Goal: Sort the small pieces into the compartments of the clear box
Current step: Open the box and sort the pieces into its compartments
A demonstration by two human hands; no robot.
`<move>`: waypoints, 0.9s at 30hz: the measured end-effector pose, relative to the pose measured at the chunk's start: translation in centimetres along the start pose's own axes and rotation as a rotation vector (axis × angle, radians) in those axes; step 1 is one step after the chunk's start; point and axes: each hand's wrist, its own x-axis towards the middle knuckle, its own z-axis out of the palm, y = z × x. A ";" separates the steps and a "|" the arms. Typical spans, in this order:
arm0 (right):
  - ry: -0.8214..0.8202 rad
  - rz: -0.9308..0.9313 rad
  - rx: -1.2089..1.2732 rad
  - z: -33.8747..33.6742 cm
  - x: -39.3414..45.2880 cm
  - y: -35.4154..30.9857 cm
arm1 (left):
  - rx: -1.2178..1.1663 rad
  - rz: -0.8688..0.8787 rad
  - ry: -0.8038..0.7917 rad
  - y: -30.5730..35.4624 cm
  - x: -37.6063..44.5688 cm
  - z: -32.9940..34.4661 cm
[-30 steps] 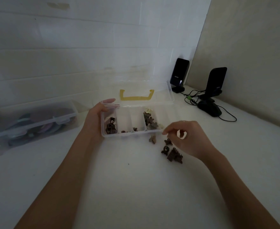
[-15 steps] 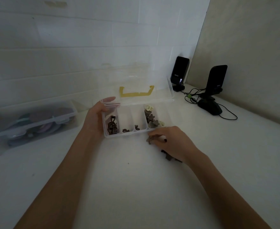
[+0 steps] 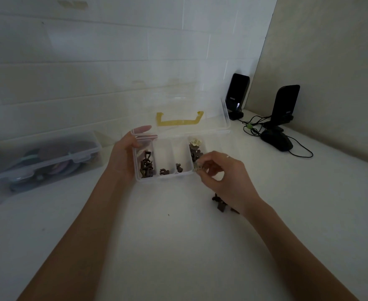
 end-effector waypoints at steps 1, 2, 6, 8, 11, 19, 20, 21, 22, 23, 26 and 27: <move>0.011 -0.008 -0.014 0.1 0.1 -0.2 | 0.000 0.006 -0.005 0.0 -0.1 0.1; 0.013 -0.014 -0.023 0.3 0.3 -0.4 | 0.005 0.010 -0.008 0.0 -0.1 0.1; 0.013 -0.053 -0.123 1.4 1.5 -1.2 | 0.007 -0.004 -0.041 0.3 -0.4 0.2; 0.005 -0.065 -0.191 2.0 2.2 -1.5 | 0.010 -0.010 -0.042 0.3 -0.3 0.2; -0.004 -0.071 -0.216 2.9 2.8 -1.3 | 0.029 -0.015 -0.036 0.2 -0.2 0.1; 0.051 -0.080 -0.188 3.3 2.7 -0.9 | 0.045 -0.034 -0.036 0.2 0.0 -0.2; 0.045 -0.086 -0.193 3.3 2.7 -0.8 | 0.041 -0.035 -0.033 0.2 0.0 -0.1; 0.045 -0.089 -0.194 3.3 2.6 -0.8 | 0.036 -0.034 -0.031 0.2 -0.1 -0.1; 0.052 -0.086 -0.186 3.1 2.5 -0.7 | 0.034 -0.034 -0.030 0.2 -0.1 -0.1; 0.068 -0.076 -0.166 2.7 2.3 -0.6 | 0.031 -0.033 -0.032 0.2 -0.1 -0.1; 0.123 -0.055 -0.096 0.7 1.5 -0.3 | 0.017 -0.031 -0.032 0.2 -0.1 -0.1; 0.120 -0.040 -0.068 -0.3 1.2 -0.2 | 0.015 -0.035 -0.024 0.2 0.0 0.0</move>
